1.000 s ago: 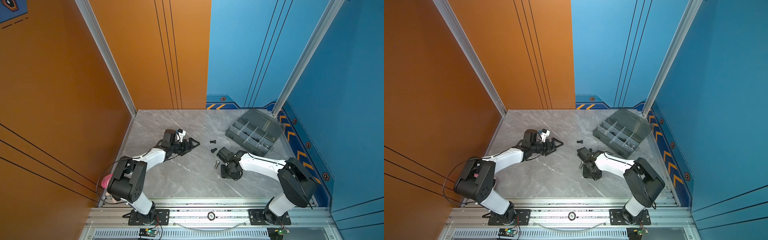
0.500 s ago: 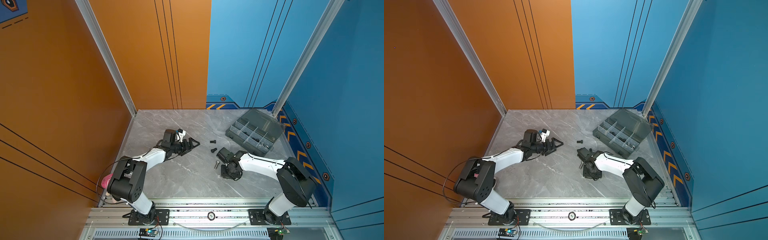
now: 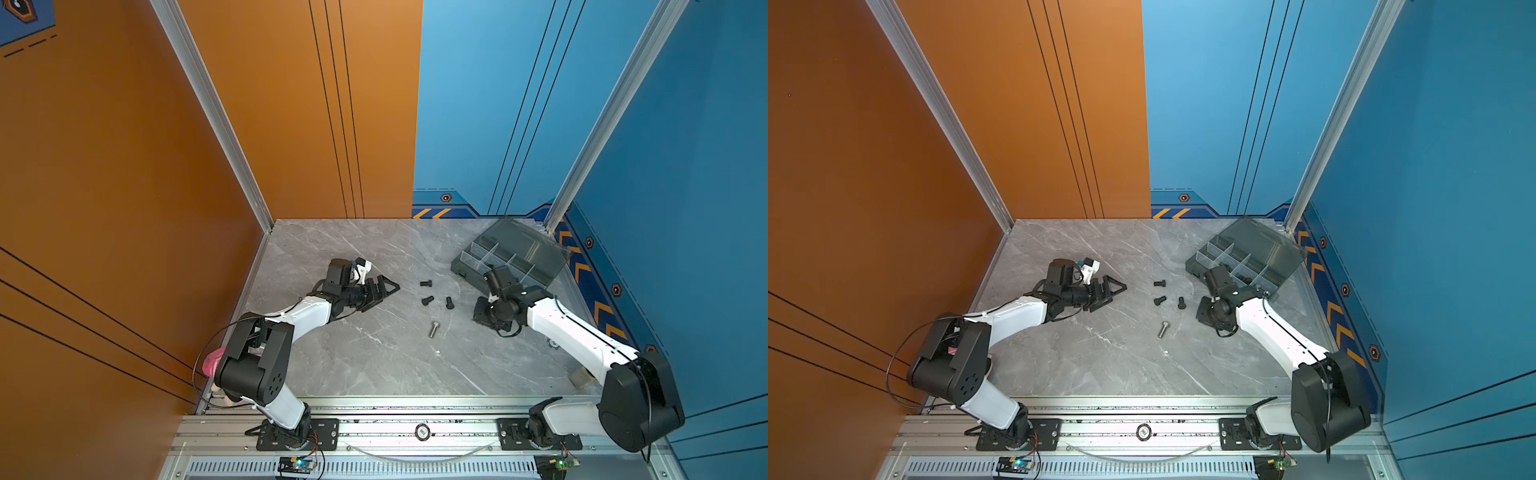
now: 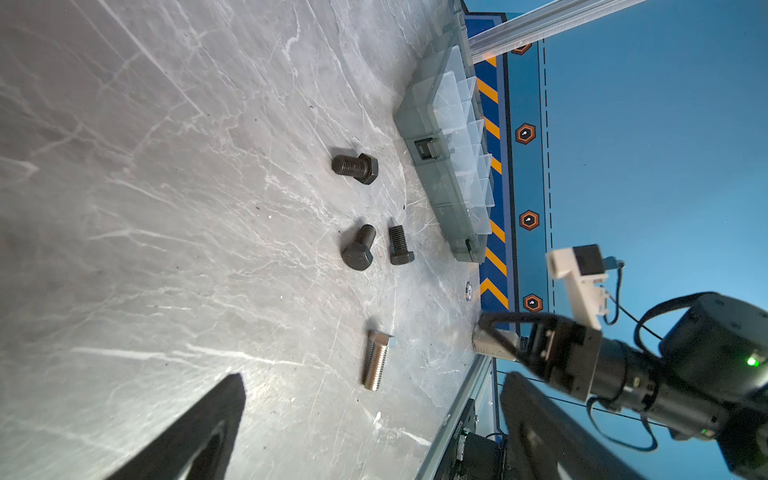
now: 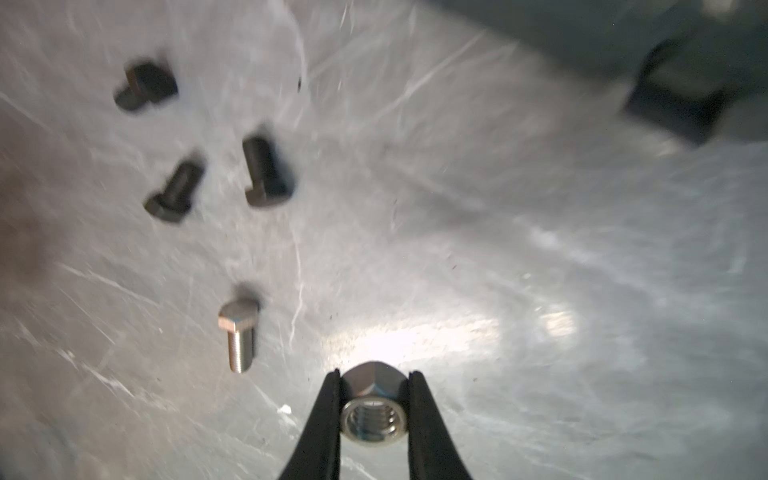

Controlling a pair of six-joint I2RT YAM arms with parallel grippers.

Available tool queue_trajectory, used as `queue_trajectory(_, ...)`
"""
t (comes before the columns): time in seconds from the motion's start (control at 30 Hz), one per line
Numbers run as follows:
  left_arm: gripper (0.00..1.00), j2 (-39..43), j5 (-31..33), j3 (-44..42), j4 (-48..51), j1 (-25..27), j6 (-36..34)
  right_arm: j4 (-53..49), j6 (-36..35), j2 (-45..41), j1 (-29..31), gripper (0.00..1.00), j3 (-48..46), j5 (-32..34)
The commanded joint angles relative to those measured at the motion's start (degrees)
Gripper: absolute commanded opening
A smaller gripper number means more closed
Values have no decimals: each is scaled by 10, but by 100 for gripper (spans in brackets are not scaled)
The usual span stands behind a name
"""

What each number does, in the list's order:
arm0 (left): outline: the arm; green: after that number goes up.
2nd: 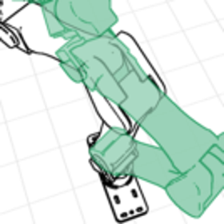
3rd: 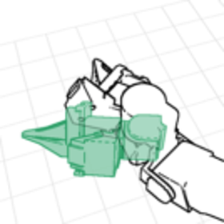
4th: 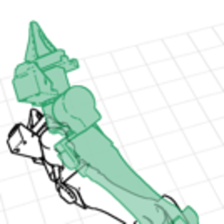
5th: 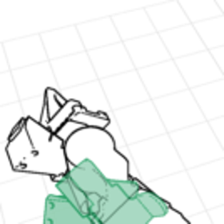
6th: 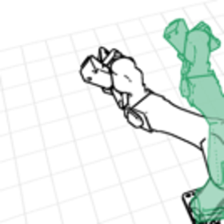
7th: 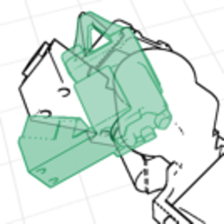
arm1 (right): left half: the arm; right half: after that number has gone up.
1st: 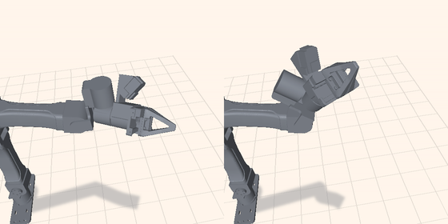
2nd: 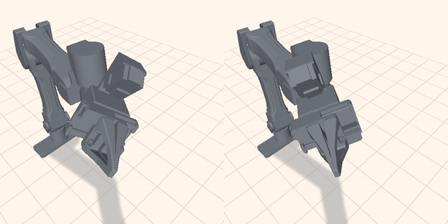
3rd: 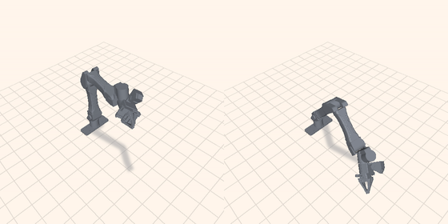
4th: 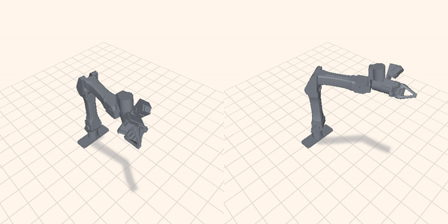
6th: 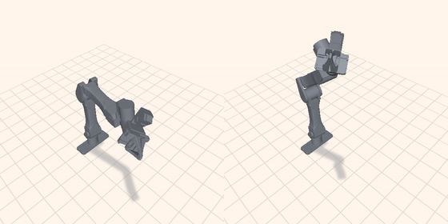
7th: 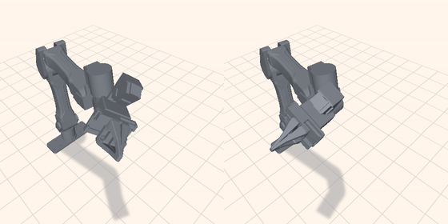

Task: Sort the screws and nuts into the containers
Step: 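Lift the silver hex nut and carry it over the compartment box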

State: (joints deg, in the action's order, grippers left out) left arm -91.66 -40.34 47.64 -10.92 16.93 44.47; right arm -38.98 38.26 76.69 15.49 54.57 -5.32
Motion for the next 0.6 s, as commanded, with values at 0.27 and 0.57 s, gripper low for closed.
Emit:
queue_trajectory(0.27, 98, 14, 3, 5, 4, -1, -4, -33, -108, 86, -263, 0, 142, -51)
queue_trajectory(0.57, 98, 18, 14, 7, 14, 0, -7, -38, -123, 225, -326, 0, 252, -52)
